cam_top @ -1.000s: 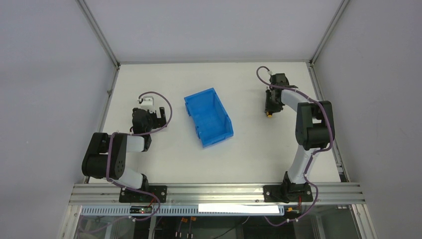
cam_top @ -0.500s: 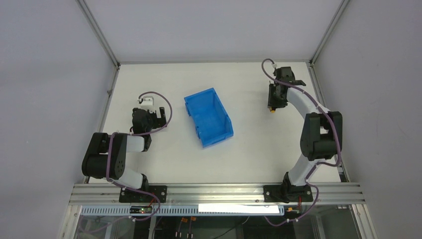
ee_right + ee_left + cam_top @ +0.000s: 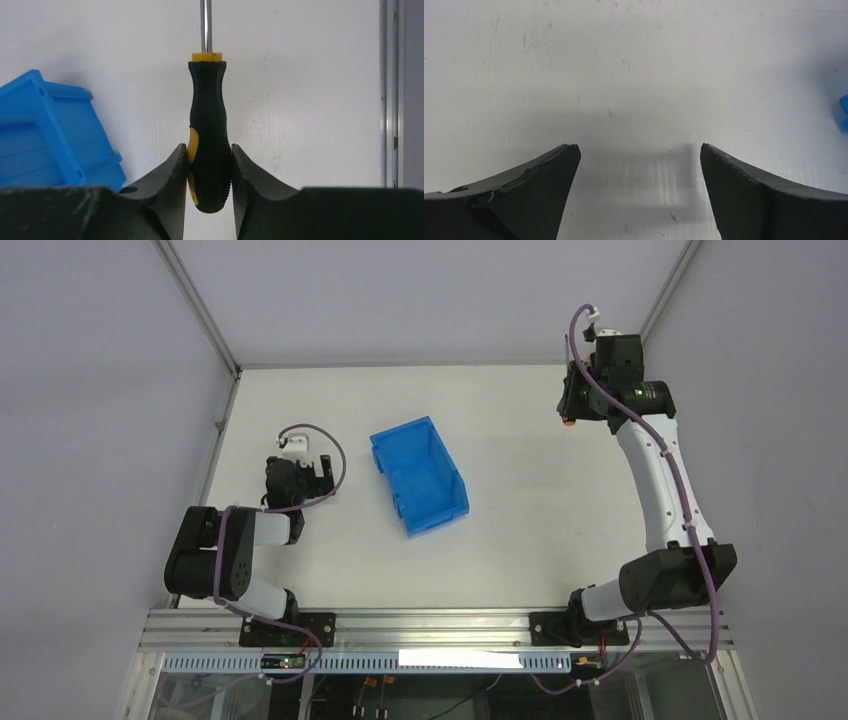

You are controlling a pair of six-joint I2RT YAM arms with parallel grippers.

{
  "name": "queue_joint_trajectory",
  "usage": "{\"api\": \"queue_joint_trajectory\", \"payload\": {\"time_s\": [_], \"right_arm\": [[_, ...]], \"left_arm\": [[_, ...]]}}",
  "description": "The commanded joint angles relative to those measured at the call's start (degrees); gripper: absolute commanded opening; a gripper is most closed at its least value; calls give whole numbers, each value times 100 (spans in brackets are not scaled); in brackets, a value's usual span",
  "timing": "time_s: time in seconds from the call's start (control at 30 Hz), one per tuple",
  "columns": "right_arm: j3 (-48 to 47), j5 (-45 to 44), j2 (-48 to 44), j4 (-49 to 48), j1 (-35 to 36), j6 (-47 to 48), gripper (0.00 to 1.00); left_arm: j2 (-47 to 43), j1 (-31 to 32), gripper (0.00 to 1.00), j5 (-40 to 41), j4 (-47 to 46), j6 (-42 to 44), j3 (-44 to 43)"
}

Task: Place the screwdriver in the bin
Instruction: Pick up the screwdriver from the center of the board, then place the screwdriver in the bin.

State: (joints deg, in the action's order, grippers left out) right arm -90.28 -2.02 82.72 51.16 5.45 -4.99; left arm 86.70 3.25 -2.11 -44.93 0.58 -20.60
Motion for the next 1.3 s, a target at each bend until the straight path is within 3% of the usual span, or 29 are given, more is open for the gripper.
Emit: {"api": "queue_joint_trajectory", "payload": {"time_s": [0.0, 0.37, 0.93, 1.27], "right_arm": [[-655, 96, -418, 518, 7, 45, 19], [-1122, 566, -594, 957, 283, -265, 17], [-1141, -364, 57, 410, 3250, -980, 14], [-1426, -1017, 655, 254, 4236, -1089, 14]], "left_arm": [[-40, -72, 100, -70, -155, -41, -111], [-45, -72, 100, -79, -152, -42, -111], [-43, -70, 100, -67, -155, -41, -113], [-41, -75, 100, -78, -155, -40, -112]]}}
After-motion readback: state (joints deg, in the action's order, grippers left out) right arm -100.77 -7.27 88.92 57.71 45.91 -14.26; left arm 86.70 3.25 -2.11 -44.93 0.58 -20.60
